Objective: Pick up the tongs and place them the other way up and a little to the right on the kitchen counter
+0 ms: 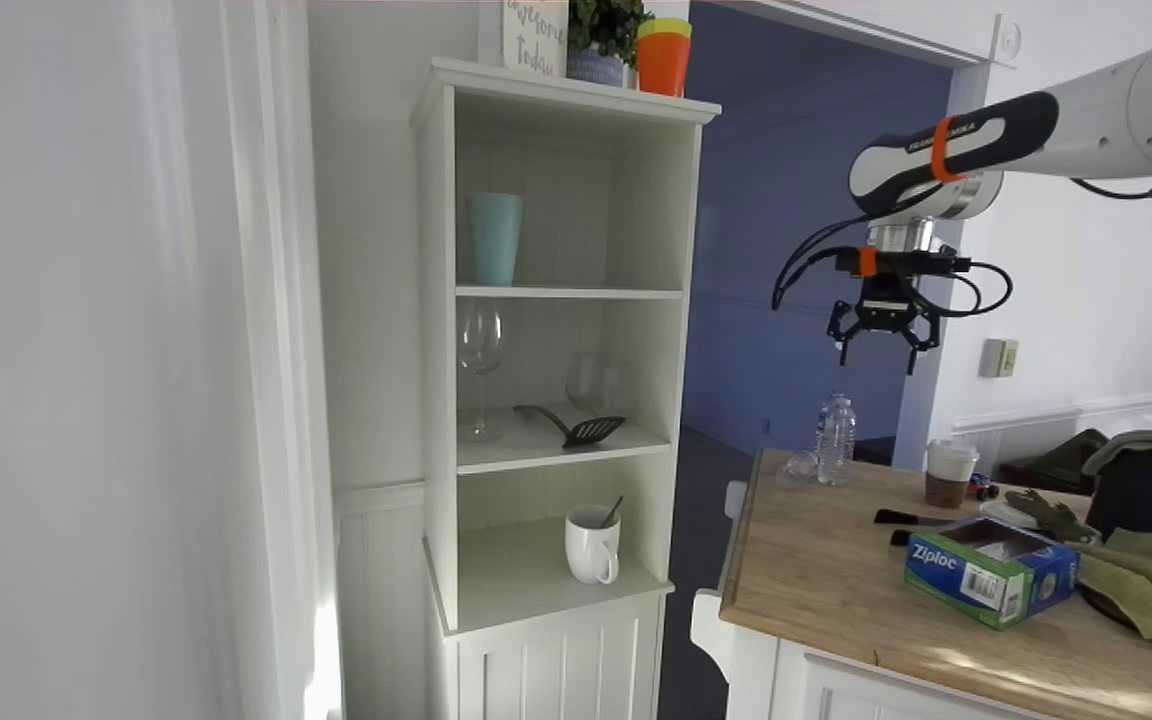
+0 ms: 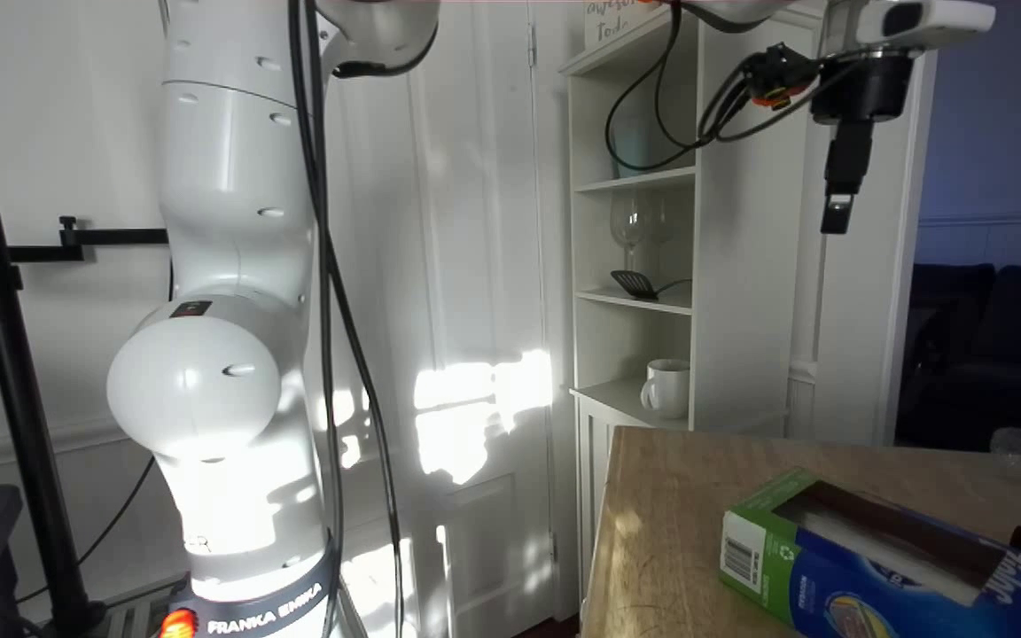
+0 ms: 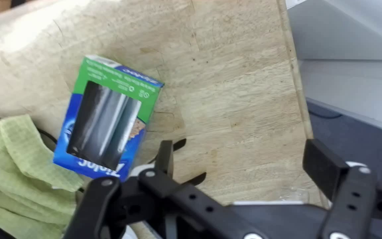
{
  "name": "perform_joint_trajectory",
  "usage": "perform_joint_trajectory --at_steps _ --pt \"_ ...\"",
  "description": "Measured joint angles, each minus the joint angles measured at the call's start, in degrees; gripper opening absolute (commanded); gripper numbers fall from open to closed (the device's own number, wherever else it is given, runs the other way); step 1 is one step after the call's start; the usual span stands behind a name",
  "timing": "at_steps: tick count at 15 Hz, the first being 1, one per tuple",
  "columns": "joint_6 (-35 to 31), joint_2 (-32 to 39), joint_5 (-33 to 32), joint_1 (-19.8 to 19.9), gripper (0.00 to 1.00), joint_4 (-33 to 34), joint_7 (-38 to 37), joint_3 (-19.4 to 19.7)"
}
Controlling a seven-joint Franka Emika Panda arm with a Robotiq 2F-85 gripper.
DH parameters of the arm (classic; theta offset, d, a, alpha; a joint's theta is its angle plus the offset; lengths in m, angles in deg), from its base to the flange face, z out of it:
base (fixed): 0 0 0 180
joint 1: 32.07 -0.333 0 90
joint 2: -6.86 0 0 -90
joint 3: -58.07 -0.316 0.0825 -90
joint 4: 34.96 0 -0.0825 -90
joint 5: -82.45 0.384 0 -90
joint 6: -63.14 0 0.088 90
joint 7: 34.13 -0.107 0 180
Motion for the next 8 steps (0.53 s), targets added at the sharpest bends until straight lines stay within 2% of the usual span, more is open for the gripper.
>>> perform_joint_trajectory --at_steps 4,6,8 --pt "7.29 -10.46 -1.80 0.01 1.00 -8.23 -10.31 1.86" --pt "11.59 -14.90 -2.24 1.03 1.00 -11.48 -12.68 3.23" --pt "12.05 -17.40 -2.27 1.58 1.00 -13.75 -13.20 3.82"
